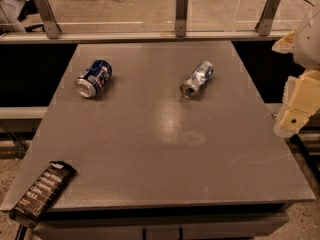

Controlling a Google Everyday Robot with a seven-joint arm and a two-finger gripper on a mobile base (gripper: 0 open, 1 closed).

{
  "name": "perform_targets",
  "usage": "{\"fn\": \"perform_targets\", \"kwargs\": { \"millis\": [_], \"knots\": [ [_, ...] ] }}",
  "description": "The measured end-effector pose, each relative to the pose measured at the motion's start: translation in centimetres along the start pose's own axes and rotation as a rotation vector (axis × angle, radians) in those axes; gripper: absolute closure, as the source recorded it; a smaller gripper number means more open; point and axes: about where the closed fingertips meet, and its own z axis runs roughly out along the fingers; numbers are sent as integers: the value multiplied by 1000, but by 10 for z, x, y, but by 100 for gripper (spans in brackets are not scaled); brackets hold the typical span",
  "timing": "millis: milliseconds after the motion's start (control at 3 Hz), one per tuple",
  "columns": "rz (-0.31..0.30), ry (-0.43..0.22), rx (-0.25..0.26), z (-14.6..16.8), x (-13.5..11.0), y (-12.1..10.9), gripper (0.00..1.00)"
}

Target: Move redbull can near rxbar chocolate

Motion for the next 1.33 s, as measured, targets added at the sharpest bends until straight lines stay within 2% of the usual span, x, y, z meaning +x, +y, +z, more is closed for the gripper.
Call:
{"fn": "perform_targets", "kwargs": {
  "millis": [333, 667, 1000, 1333],
  "knots": [
    [0, 0, 0, 0, 0, 0, 0],
    [-25, 30, 13, 9, 1, -13, 0],
    [-125, 77, 75, 33, 9, -56, 0],
    [-267, 28, 124, 48, 12, -101, 0]
  ]
}}
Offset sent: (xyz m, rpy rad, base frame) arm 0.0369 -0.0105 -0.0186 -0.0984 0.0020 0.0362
